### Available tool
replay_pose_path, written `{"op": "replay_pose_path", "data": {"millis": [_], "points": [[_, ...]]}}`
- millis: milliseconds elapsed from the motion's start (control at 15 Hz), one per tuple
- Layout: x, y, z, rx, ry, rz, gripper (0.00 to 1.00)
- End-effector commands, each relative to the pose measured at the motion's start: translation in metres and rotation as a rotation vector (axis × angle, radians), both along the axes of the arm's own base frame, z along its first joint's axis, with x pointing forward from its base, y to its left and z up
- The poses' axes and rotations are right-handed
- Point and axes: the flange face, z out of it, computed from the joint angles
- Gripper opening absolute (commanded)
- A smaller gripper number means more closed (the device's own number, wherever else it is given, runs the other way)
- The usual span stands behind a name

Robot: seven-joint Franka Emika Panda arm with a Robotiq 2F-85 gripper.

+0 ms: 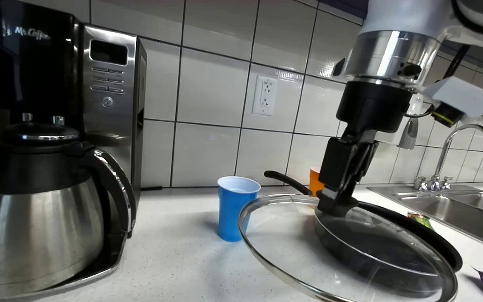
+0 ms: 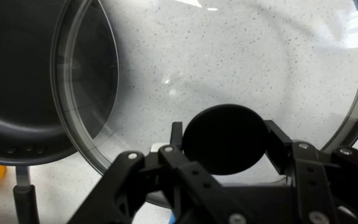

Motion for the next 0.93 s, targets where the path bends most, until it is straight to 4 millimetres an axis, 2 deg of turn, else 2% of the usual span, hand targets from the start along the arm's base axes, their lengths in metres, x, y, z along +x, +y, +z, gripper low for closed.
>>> {"op": "replay_pose_path", "data": {"millis": [0,467,867], "points": [[0.003,0.02,0.007,0.011,0.018,0.009,0.39],[0.007,0.047,-0.023,0.063,0.065,0.06,0.39],[0.009,0.06,-0.051,0.047,0.059,0.071,0.39]]}}
